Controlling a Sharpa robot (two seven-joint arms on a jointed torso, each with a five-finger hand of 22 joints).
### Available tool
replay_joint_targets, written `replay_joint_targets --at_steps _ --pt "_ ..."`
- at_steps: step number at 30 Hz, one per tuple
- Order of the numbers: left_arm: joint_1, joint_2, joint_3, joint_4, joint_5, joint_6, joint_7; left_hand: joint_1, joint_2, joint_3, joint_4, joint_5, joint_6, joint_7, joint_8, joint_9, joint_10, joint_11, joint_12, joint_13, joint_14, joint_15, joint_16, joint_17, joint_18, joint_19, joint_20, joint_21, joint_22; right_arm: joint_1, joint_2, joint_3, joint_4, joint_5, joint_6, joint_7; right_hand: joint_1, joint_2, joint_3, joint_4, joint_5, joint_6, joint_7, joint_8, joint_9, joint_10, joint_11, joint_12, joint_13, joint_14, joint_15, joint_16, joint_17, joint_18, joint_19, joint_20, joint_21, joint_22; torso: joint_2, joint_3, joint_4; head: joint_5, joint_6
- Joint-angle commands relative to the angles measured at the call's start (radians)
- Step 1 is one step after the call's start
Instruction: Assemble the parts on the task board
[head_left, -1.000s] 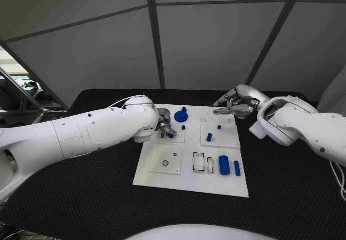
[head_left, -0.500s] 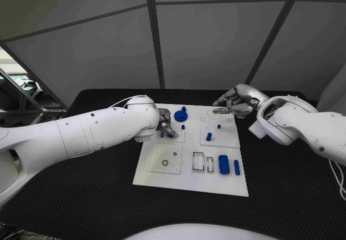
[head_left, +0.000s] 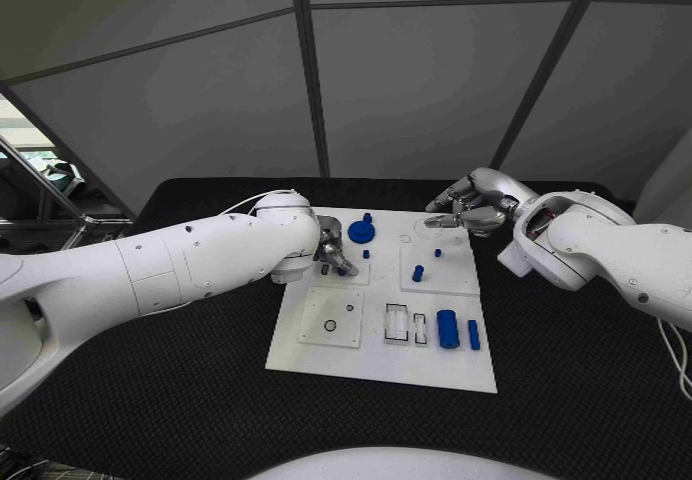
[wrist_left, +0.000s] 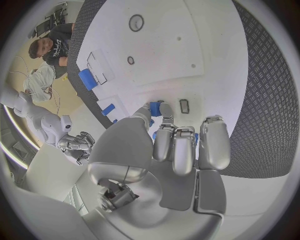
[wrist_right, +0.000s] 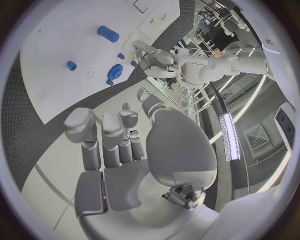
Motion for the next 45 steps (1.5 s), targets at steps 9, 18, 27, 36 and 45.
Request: replay_joint_targets --at_steps 9,18,27,36,45 --pt "-0.01 -0.005 -0.004 0.001 0.003 -0.009 0.002 -0.064 -0.017 -0.076 0.098 -0.089 0.012 0.0 0.008 0.028 0.042 -0.006 0.013 0.202 0.104 -0.008 0.002 0.263 -0.026 0.018 -0.001 0.012 0.019 0.002 0.0 0.001 0.0 -0.002 0.006 0.007 -0.012 -0.002 -0.001 0.001 0.006 -0.009 0.0 -0.005 -0.001 -0.006 0.0 -0.008 -0.003 0.004 0.001 -0.01 -0.002 0.008 -0.002 0.001 -0.006 -0.003 0.0 -0.0003 0.0001 -0.001 0.002" --pt "-0.011 -0.025 -0.002 0.022 0.003 -0.029 0.006 -0.09 -0.018 -0.11 0.109 -0.09 0.014 -0.002 0.009 0.038 0.044 -0.007 0.017 0.204 0.104 -0.01 0.002 0.263 -0.027 0.021 -0.003 0.015 0.025 0.002 -0.001 0.001 -0.001 -0.002 0.006 0.008 -0.014 -0.002 -0.001 0.002 0.006 -0.009 0.0 -0.005 -0.001 -0.006 0.0 -0.008 -0.003 0.004 0.001 -0.01 -0.002 0.008 -0.002 0.001 -0.006 -0.003 0.0 0.0 0.0008 -0.002 0.005" --pt "-0.011 -0.039 0.039 0.041 0.003 -0.035 0.006 -0.092 -0.019 -0.115 0.108 -0.09 0.015 -0.002 0.009 0.04 0.044 -0.007 0.017 0.205 0.104 -0.01 0.002 0.263 -0.027 0.021 -0.004 0.015 0.026 0.002 -0.002 0.001 -0.002 -0.002 0.006 0.008 -0.016 -0.002 -0.002 0.003 0.006 -0.009 0.0 -0.005 -0.001 -0.006 0.0 -0.008 -0.003 0.004 0.001 -0.011 -0.002 0.008 -0.002 0.001 -0.008 -0.005 0.0 0.0002 0.0002 -0.002 0.005" --pt "-0.011 -0.062 0.085 0.069 0.003 -0.029 -0.001 -0.092 -0.02 -0.119 0.107 -0.09 0.014 -0.002 0.009 0.042 0.043 -0.007 0.015 0.204 0.104 -0.011 0.002 0.263 -0.026 0.019 -0.004 0.013 0.024 0.002 -0.004 0.001 -0.004 -0.002 0.005 0.008 -0.017 -0.002 -0.002 0.004 0.006 -0.009 0.0 -0.005 -0.001 -0.006 0.0 -0.008 -0.004 0.005 0.001 -0.011 -0.002 0.008 -0.002 0.001 -0.008 -0.005 -0.001 0.0011 0.0012 -0.001 0.009" --pt "-0.003 -0.09 0.12 0.095 0.003 0.006 -0.019 -0.064 -0.016 -0.122 0.102 -0.089 0.005 -0.002 0.002 0.046 0.036 -0.007 0.0 0.199 0.104 -0.01 0.002 0.263 -0.022 0.008 -0.004 0.002 0.008 0.002 -0.006 0.001 -0.004 -0.002 0.005 0.007 -0.019 -0.002 -0.002 0.004 0.006 -0.01 0.0 -0.005 -0.001 -0.006 0.0 -0.007 -0.004 0.005 0.001 -0.012 -0.002 0.008 -0.001 0.001 -0.008 -0.005 0.0 0.0002 0.0003 -0.003 0.012"
